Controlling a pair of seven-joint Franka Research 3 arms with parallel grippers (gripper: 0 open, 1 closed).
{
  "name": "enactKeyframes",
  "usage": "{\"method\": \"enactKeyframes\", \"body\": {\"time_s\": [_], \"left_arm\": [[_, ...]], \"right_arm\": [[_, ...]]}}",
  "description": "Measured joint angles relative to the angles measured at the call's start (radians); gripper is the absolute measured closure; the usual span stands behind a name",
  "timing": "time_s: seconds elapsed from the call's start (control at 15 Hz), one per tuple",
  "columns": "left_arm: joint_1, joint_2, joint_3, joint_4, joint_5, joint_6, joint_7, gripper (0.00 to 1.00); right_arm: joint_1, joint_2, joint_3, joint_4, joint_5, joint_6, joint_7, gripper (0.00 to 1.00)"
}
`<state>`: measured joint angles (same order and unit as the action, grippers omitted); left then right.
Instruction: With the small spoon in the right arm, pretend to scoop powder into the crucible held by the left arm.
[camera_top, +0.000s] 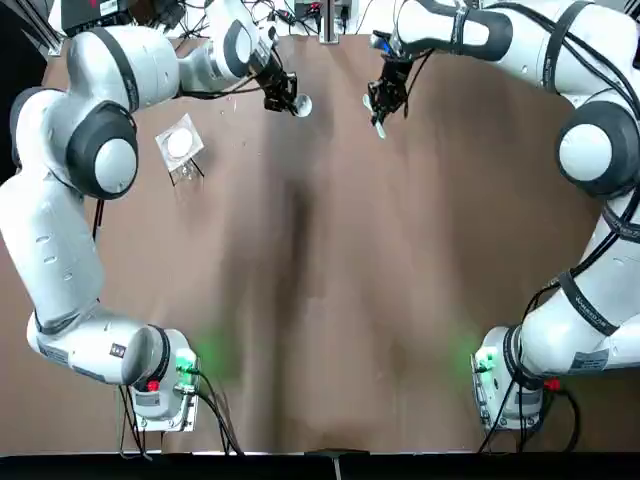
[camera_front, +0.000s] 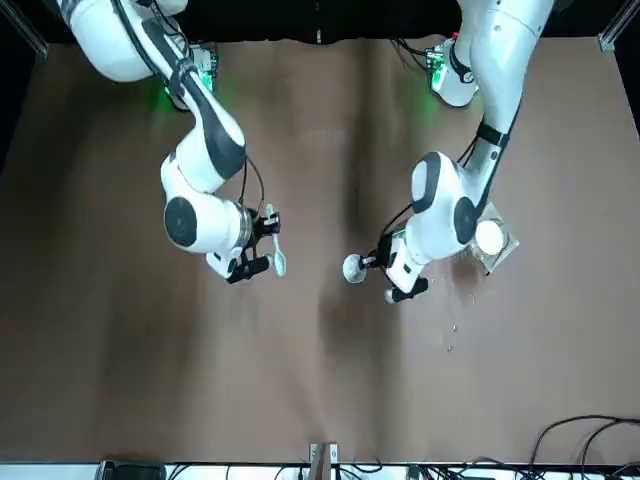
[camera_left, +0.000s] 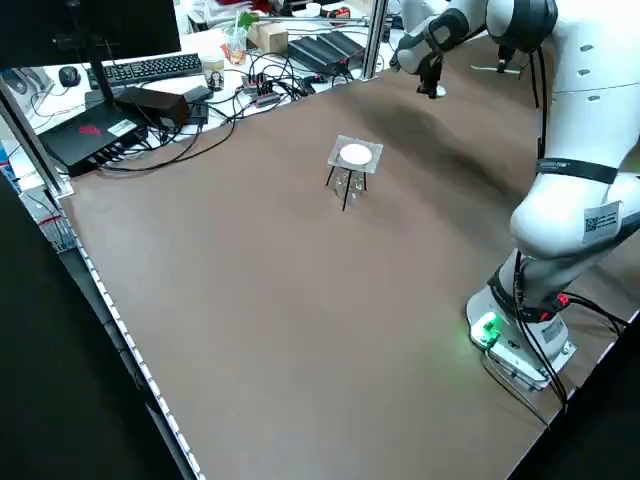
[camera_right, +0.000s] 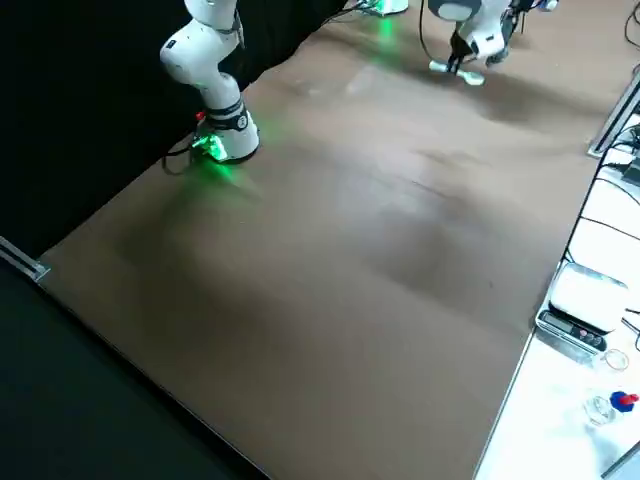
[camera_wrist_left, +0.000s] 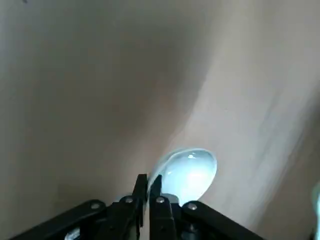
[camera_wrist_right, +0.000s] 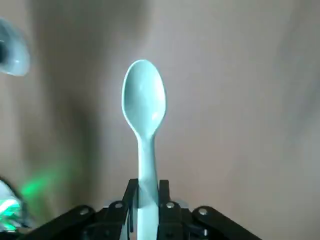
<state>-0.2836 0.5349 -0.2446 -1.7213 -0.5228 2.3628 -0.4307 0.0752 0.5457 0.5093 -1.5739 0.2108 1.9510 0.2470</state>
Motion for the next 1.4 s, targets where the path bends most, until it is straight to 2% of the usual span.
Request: {"method": "enactKeyframes", "body": {"time_s": [0.2, 0.53, 0.8, 1.0, 1.07, 1.4], "left_arm": [[-0.049, 0.013, 0.000, 0.003, 0.000, 0.016, -0.065, 0.94], [-0.117, 0.031, 0.000, 0.042, 0.000, 0.021, -0.138, 0.94], [-0.123, 0.035, 0.002, 0.047, 0.000, 0.021, -0.145, 0.94], [-0.123, 0.035, 0.003, 0.052, 0.000, 0.022, -0.155, 0.94], [-0.123, 0.035, 0.003, 0.060, 0.000, 0.022, -0.159, 0.94], [-0.123, 0.035, 0.003, 0.065, 0.000, 0.022, -0.169, 0.94]], "right_arm": [[0.053, -0.004, 0.026, 0.040, 0.009, 0.001, 0.150, 0.80], [0.146, -0.002, 0.027, 0.059, 0.019, 0.020, 0.339, 0.80], [0.149, 0.030, 0.016, 0.060, 0.221, 0.057, 0.372, 0.80], [0.143, 0.063, 0.006, 0.060, 0.317, 0.066, 0.372, 0.80], [0.142, 0.085, 0.004, 0.061, 0.379, 0.066, 0.374, 0.80], [0.134, 0.121, 0.002, 0.064, 0.476, 0.073, 0.376, 0.80]]}}
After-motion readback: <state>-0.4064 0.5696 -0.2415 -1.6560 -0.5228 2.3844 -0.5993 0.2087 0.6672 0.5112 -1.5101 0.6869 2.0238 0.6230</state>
